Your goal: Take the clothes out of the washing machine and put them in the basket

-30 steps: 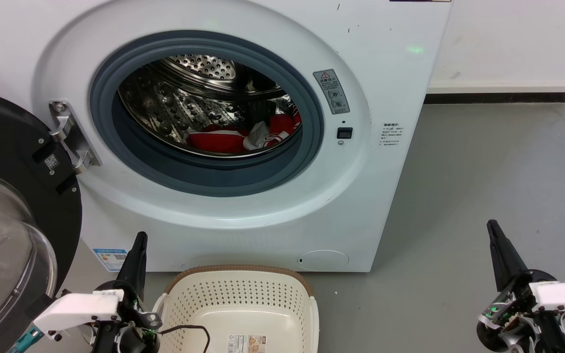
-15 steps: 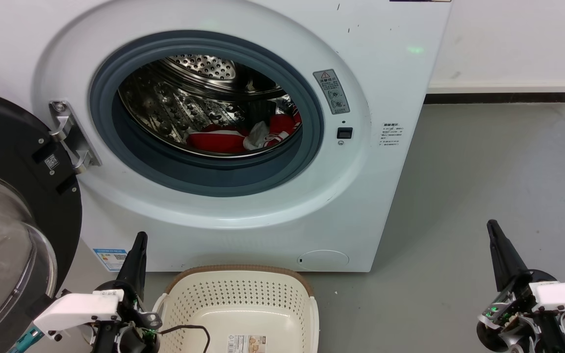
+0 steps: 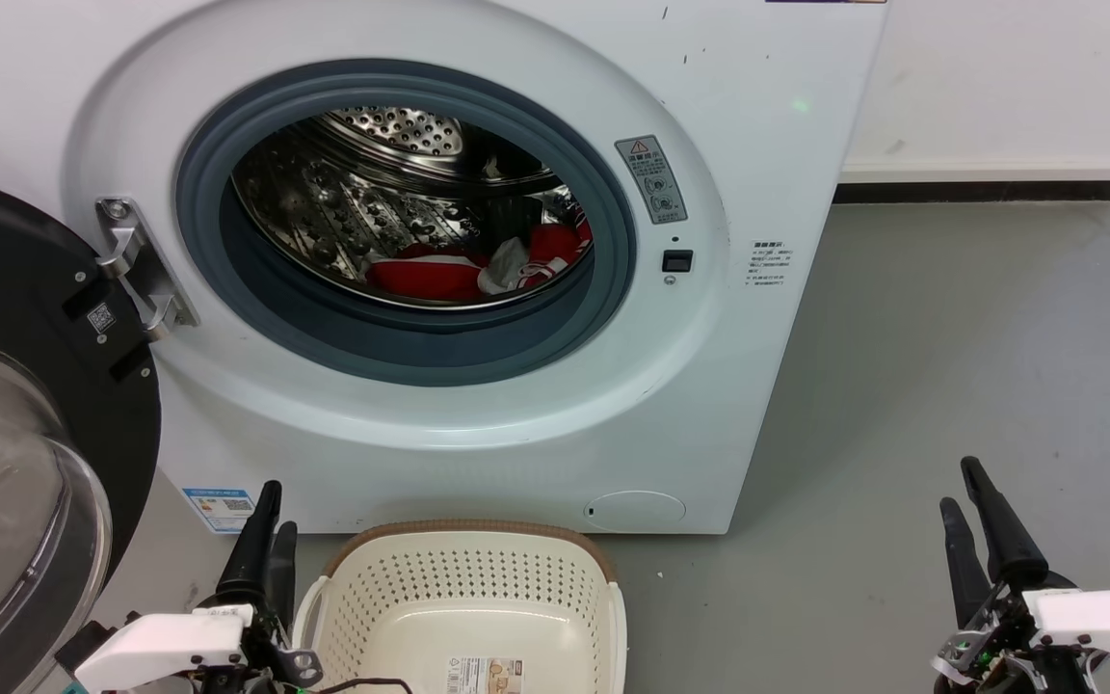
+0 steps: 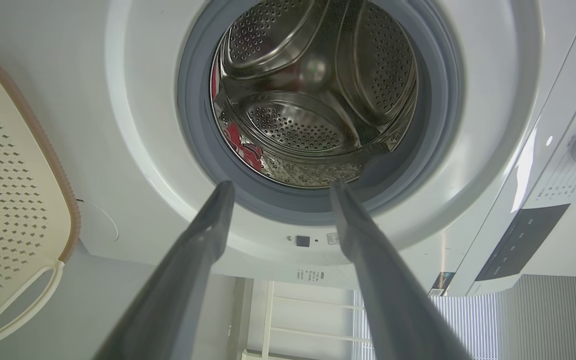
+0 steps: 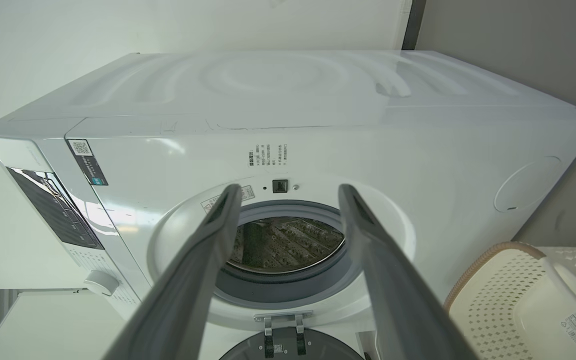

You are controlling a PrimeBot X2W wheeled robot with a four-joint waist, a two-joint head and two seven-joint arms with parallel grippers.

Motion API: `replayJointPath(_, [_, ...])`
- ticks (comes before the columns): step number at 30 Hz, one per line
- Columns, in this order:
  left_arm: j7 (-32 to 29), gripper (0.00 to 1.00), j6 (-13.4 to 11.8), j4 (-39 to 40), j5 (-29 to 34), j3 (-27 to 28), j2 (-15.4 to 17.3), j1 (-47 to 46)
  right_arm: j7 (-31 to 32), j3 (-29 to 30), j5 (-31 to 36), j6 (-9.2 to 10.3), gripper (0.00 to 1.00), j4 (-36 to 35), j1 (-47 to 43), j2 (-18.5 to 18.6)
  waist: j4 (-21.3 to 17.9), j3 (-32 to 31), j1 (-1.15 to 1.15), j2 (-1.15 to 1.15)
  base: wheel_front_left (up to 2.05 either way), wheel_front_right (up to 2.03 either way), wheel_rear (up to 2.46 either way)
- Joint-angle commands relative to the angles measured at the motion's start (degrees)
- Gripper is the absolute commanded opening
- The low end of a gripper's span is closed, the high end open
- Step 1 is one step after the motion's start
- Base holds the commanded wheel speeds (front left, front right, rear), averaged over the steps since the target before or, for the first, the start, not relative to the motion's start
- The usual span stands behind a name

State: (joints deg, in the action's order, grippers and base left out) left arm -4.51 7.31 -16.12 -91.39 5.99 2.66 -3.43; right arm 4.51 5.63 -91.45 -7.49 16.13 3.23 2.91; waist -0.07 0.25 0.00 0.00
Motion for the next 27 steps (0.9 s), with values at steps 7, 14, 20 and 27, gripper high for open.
replayJointPath(7, [2.36,1.0,0.05,1.44,4.57,1.27,0.12,-0.44,-2.32,-0.14,4.08,0.0,1.0,-1.02,0.57,0.05,-0.11,0.05,0.0,0.0,0.0,0.0,0.0])
replayJointPath(14, [4.1,1.0,0.07,2.1,8.99,3.1,0.14,-0.42,-4.08,0.88,11.24,0.0,1.0,-0.93,1.01,0.05,-0.25,0.1,0.0,0.0,0.0,0.0,0.0])
replayJointPath(20, [5.5,1.0,-0.11,3.89,15.41,5.21,0.16,-0.83,-5.48,2.2,21.56,0.0,1.0,-3.44,1.33,0.05,-0.41,0.22,0.0,0.0,0.0,0.0,0.0])
replayJointPath(27, [7.02,1.0,-3.29,9.55,24.56,5.53,0.17,-1.03,-7.0,1.37,35.71,0.0,1.0,-8.9,1.47,0.04,-0.66,0.48,0.0,0.0,0.0,0.0,0.0])
